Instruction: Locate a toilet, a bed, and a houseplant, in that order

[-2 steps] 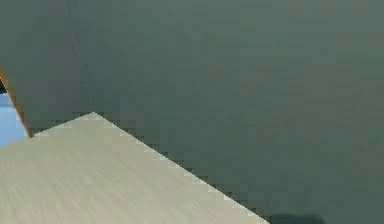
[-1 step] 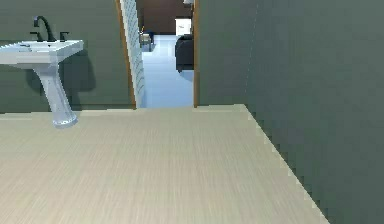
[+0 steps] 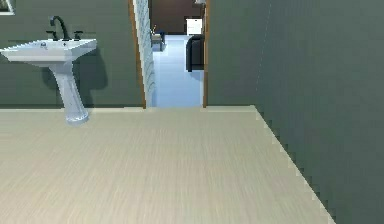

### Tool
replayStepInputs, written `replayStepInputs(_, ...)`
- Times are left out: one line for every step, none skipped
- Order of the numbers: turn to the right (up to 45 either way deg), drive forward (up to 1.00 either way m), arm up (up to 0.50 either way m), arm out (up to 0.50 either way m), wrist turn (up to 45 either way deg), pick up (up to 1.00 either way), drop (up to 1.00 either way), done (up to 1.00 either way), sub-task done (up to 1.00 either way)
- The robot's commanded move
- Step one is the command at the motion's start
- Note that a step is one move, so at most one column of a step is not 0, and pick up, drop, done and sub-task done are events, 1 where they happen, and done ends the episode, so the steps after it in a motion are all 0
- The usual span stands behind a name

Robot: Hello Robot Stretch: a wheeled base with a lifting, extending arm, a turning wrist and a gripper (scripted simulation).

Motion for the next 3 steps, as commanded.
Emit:
replayStepInputs(0.0, 1.00, 0.00, 0.00, 0.0, 0.00, 0.00, 0.00, 0.00)
replayStepInputs(-3.0, 0.00, 0.00, 0.00, 0.0, 0.00, 0.00, 0.00, 0.00)
replayStepInputs(0.0, 1.00, 0.00, 0.00, 0.0, 0.00, 0.00, 0.00, 0.00)
